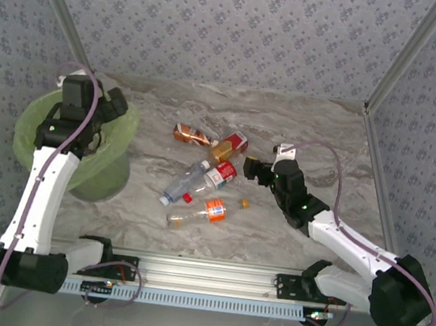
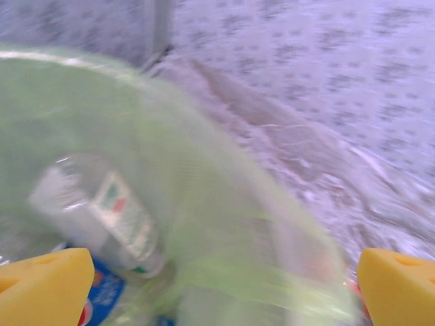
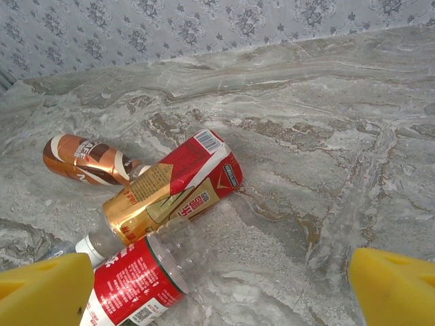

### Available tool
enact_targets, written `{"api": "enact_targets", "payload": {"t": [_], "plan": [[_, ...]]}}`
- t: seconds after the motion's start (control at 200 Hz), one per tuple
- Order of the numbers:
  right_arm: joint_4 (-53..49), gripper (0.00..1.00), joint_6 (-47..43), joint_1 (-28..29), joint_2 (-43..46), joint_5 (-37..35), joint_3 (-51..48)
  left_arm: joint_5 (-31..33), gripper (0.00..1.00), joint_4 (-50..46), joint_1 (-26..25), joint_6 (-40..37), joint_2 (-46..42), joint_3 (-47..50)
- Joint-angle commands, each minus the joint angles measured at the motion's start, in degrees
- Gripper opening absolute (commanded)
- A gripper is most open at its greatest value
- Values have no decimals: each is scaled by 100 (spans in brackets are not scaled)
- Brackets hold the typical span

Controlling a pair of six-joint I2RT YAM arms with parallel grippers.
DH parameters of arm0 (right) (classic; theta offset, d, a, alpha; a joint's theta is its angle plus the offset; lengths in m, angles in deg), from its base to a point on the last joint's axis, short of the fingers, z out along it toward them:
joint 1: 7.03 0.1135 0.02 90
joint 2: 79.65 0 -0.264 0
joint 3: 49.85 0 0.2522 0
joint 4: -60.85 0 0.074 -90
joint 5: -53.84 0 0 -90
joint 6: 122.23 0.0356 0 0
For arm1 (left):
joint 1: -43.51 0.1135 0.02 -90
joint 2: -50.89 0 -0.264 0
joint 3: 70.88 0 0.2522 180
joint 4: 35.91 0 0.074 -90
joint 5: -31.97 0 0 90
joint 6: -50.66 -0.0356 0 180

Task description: Put the plastic bottles in the bin

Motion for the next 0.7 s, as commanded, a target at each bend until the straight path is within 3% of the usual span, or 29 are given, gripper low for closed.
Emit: {"api": "enact_targets", "payload": {"t": [0.0,0.265,0.435,0.695], "plan": [[-16,99,138,-41,-22,-57,178,49,99,298,-562,-439,185,-340],[-84,99,136,-70,118,-30,88,411,99,311,-2023,-1630,1106,-1054],[-129,99,145,-122,339,-91,-54,655,99,-26,-2315,-2192,1772,-1483],[-269,99,306,-269,670,-155,-299,65,99,-577,-2699,-2230,2626,-1810]]}}
